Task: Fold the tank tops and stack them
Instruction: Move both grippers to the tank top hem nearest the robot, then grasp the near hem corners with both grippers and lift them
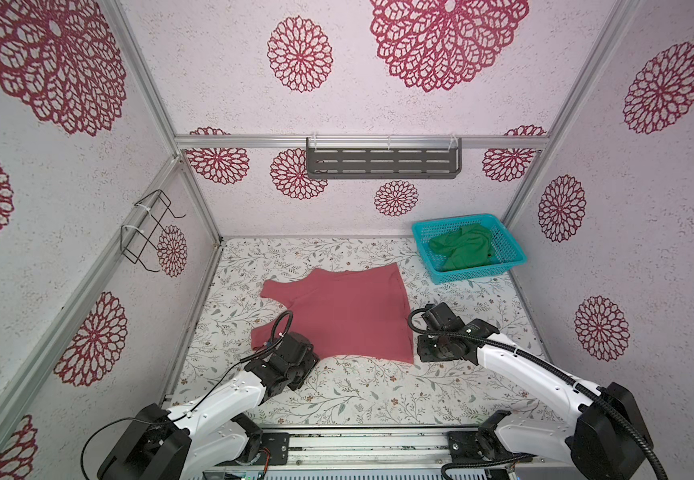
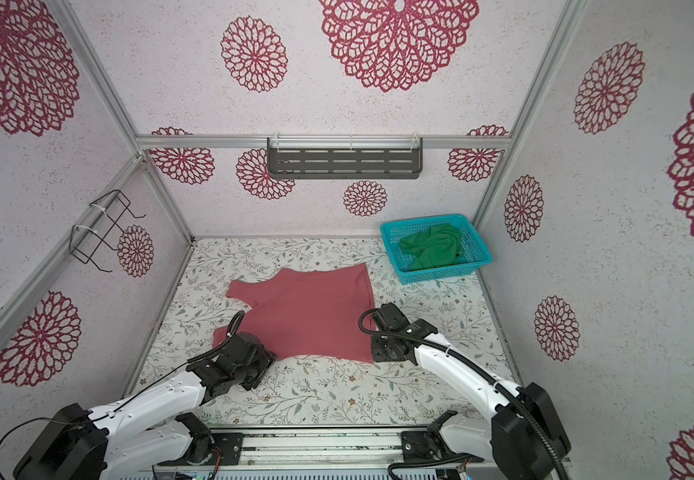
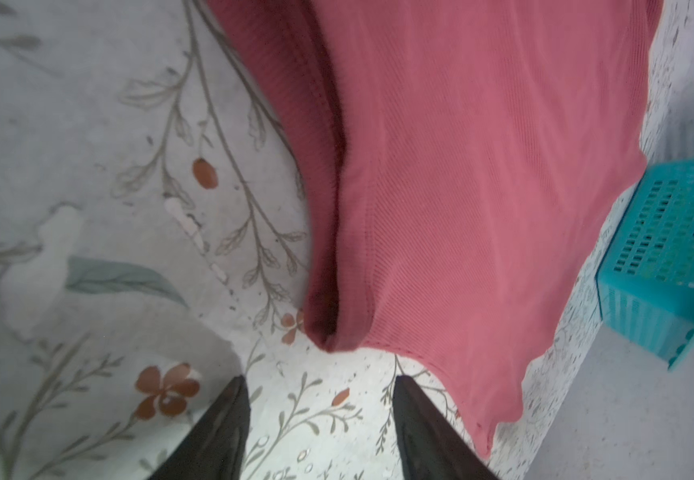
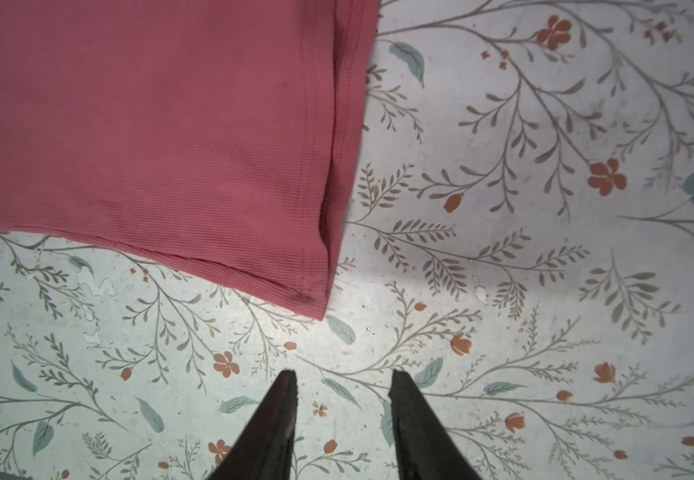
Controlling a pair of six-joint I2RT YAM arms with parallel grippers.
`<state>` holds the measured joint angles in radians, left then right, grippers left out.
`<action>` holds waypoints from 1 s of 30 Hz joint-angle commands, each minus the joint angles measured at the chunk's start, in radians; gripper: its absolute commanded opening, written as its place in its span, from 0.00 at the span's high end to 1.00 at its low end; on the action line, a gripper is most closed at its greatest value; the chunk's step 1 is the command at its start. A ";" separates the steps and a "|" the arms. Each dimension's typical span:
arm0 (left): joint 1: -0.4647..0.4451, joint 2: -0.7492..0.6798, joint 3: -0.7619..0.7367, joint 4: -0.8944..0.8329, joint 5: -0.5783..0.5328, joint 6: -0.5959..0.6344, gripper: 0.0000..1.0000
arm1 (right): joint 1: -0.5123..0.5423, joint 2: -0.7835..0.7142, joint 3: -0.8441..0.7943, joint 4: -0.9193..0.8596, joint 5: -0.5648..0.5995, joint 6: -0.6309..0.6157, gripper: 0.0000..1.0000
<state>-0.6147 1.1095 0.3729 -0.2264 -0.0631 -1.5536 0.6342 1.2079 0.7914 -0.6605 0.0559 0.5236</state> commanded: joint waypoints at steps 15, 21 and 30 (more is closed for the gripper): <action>-0.007 0.134 0.035 0.104 -0.044 -0.040 0.64 | 0.101 0.096 -0.106 0.217 -0.039 0.099 0.60; -0.005 0.148 0.036 0.098 -0.042 -0.038 0.74 | 0.101 0.157 -0.104 0.265 -0.037 0.106 0.60; -0.005 0.135 0.053 0.037 -0.062 -0.010 0.92 | 0.105 0.208 -0.090 0.231 0.010 0.092 0.85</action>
<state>-0.6167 1.2457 0.4007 -0.1478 -0.1001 -1.5795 0.7326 1.4212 0.6834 -0.4042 0.0330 0.6106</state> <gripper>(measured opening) 0.094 0.159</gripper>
